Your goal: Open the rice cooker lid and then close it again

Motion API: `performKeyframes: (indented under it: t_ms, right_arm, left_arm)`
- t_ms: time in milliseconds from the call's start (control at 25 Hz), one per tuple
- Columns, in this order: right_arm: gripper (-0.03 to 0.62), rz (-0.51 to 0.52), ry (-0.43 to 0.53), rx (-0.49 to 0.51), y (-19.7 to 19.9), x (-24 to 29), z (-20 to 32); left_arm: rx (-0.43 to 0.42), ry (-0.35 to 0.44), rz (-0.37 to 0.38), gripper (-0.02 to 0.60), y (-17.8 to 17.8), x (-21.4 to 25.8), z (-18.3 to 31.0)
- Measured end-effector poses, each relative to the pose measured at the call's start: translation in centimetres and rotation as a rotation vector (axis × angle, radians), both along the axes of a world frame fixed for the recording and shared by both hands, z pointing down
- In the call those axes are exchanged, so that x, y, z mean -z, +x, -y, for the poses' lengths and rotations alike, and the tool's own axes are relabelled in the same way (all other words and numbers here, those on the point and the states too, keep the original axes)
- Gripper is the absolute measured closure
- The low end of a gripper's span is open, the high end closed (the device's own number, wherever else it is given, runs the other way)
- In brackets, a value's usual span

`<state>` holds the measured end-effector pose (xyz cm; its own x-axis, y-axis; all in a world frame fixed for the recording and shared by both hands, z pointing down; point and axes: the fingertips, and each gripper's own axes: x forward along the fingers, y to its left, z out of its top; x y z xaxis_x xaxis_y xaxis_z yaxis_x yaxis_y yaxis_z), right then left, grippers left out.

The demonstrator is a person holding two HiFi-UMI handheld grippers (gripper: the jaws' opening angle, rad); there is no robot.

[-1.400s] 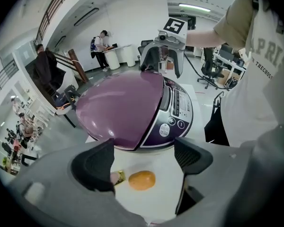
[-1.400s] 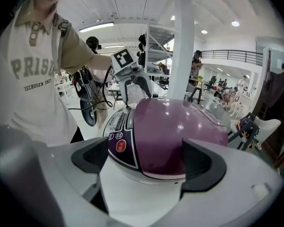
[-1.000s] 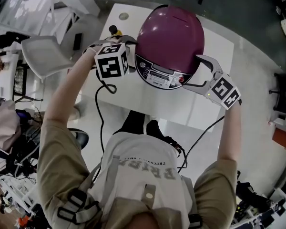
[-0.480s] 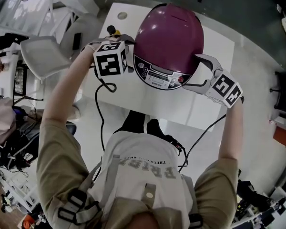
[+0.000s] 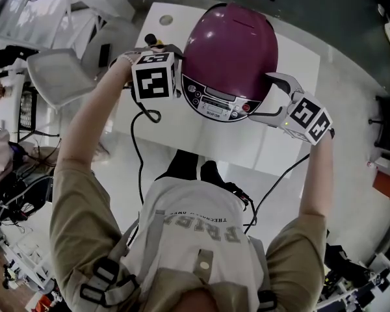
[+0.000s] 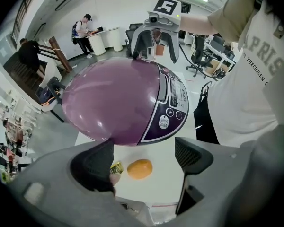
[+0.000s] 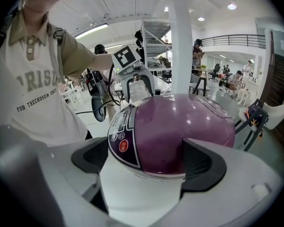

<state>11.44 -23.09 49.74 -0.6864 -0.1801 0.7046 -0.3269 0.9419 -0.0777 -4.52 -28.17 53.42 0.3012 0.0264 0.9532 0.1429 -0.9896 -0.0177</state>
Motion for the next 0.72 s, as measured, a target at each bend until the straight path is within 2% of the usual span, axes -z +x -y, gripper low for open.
performKeyframes:
  t_ms: [280, 440, 600, 720]
  right_arm:
    - [0.132, -0.014, 0.02, 0.001, 0.0, -0.28, 0.1]
    - [0.132, -0.024, 0.049, 0.004, -0.03, -0.46, -0.11]
    - [0.132, -0.005, 0.038, -0.024, 0.01, -0.33, -0.07]
    - [0.132, 0.006, 0.08, -0.08, 0.11, 0.26, 0.8]
  left_arm:
    - [0.006, -0.007, -0.024, 0.164, 0.22, 0.34, 0.16]
    - [0.037, -0.026, -0.06, 0.167, 0.37, 0.72, 0.11]
    - [0.069, -0.024, -0.086, 0.167, 0.45, 0.8, -0.05]
    - [0.099, -0.02, -0.104, 0.167, 0.47, 1.05, -0.35]
